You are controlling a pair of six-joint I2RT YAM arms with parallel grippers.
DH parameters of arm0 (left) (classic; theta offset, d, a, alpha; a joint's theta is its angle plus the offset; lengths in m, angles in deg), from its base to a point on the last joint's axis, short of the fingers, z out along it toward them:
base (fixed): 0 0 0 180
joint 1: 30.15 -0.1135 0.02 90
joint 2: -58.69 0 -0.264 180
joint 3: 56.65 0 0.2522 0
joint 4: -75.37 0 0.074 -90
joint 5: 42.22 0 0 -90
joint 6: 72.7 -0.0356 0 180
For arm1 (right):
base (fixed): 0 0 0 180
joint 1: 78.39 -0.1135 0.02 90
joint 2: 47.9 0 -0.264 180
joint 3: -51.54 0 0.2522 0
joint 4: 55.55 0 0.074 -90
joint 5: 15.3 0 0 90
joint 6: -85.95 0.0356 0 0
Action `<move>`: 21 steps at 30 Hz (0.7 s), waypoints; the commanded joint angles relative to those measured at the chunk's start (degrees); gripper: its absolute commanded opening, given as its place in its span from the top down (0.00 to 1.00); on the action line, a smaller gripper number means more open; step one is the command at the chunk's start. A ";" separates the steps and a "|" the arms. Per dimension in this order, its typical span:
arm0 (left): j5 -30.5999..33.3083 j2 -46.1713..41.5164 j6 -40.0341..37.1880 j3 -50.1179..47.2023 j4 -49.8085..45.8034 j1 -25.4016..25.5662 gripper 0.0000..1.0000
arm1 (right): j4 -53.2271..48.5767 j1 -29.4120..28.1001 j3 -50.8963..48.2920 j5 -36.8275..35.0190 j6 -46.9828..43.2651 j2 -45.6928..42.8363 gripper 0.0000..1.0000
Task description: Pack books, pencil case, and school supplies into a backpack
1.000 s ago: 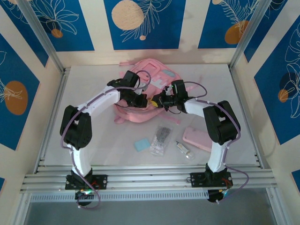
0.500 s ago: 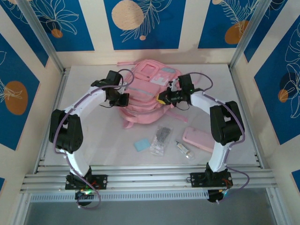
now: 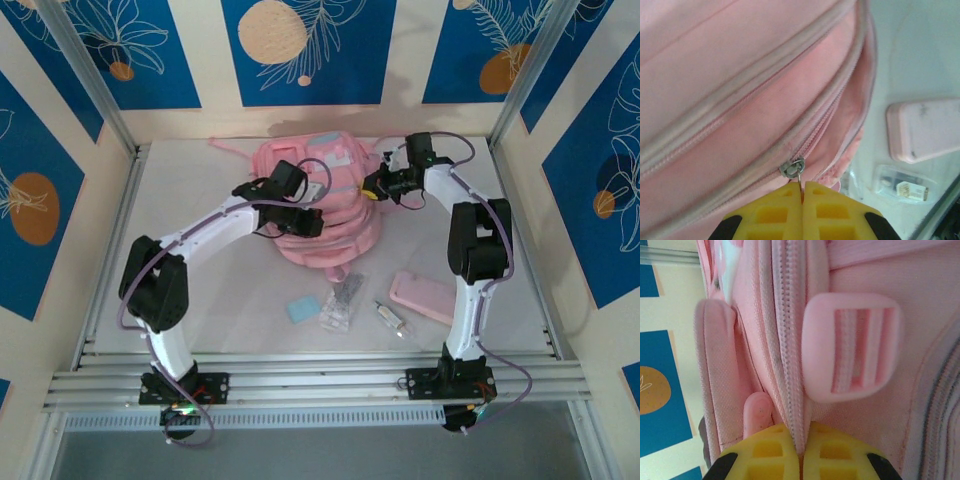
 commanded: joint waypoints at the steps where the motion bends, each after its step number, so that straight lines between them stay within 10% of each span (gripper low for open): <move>1: -1.76 1.42 -3.14 4.72 -8.36 1.34 1.00 | 4.66 1.35 2.29 -0.90 1.45 -1.73 1.00; 3: 0.37 2.50 -4.20 4.46 -10.73 0.38 1.00 | 3.15 1.60 1.27 -1.41 0.05 -2.67 0.99; 8: -4.53 4.06 -1.70 3.17 -7.81 0.06 1.00 | 5.65 1.65 -10.50 -3.05 4.45 -10.84 0.27; 13: -7.20 4.77 2.54 5.19 -1.73 0.18 1.00 | 14.37 0.42 -29.11 -5.40 12.89 -23.89 0.07; 21: -10.17 3.85 5.88 6.69 2.90 1.28 1.00 | 28.72 -8.09 -46.27 -9.13 29.11 -32.24 0.00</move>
